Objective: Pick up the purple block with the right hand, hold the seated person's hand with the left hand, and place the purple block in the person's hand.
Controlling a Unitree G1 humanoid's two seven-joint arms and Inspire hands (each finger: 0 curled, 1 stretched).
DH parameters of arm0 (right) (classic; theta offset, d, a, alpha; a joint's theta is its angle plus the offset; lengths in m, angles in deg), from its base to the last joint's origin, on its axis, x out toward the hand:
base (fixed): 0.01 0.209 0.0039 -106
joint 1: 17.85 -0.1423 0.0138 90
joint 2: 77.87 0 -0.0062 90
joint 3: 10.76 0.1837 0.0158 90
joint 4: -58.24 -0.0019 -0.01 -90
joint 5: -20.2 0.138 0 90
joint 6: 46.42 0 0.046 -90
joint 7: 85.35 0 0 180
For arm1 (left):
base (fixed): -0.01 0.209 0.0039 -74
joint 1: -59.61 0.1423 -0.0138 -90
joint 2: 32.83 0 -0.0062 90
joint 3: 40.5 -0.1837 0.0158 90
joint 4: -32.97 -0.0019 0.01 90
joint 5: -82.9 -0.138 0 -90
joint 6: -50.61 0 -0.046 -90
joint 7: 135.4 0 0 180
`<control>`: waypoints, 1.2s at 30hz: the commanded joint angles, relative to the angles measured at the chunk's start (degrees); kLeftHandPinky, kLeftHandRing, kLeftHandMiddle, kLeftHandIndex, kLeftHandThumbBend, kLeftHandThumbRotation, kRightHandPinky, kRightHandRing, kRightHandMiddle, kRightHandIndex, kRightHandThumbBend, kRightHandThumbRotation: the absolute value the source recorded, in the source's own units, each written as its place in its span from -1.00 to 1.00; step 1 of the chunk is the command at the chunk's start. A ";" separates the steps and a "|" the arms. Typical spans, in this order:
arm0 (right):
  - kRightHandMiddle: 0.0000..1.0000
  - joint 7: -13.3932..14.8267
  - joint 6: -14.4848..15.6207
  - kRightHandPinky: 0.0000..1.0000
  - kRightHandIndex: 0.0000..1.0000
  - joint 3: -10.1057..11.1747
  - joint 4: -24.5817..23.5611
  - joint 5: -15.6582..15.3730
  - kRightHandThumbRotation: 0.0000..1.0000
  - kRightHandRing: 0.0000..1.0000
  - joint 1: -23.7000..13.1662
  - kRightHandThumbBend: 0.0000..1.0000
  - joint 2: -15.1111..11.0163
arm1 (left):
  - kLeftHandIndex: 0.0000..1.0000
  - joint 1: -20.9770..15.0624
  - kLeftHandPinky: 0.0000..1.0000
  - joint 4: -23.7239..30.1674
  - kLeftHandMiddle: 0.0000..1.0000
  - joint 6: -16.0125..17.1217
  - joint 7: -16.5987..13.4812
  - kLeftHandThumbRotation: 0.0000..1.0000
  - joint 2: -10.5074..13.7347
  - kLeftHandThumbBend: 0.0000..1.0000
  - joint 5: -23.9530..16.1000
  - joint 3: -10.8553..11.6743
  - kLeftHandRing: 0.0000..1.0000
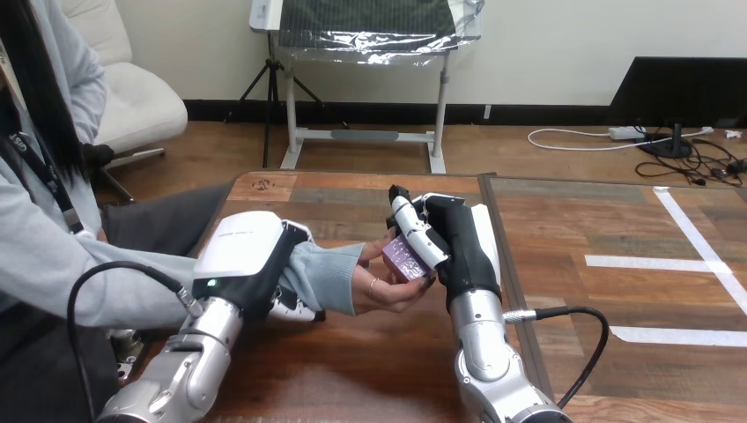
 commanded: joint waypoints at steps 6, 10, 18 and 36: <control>0.07 2.36 -1.54 -0.10 0.13 -0.66 -0.11 -1.50 0.45 -0.01 -2.47 0.35 3.94 | 0.34 -6.58 0.19 2.64 0.29 3.00 -1.97 -0.61 0.13 0.55 1.84 1.37 0.22; 0.20 2.06 -2.17 0.06 0.25 -0.82 0.04 -1.93 0.50 0.13 -2.52 0.40 3.19 | 0.45 -6.02 0.32 2.76 0.39 4.15 -2.14 -0.51 0.41 0.55 2.63 1.91 0.33; 0.40 0.83 -3.34 0.27 0.45 -0.91 0.43 -2.78 0.61 0.36 -2.74 0.49 1.39 | 0.66 -4.29 0.57 3.36 0.60 6.65 -0.53 -0.29 0.71 0.63 6.44 3.79 0.59; 0.69 -1.62 -6.01 0.59 0.78 -0.89 0.75 -4.48 0.84 0.67 -3.07 0.80 -3.11 | 0.96 -0.39 0.84 3.07 0.91 15.28 1.84 0.25 0.86 0.98 15.88 8.49 0.92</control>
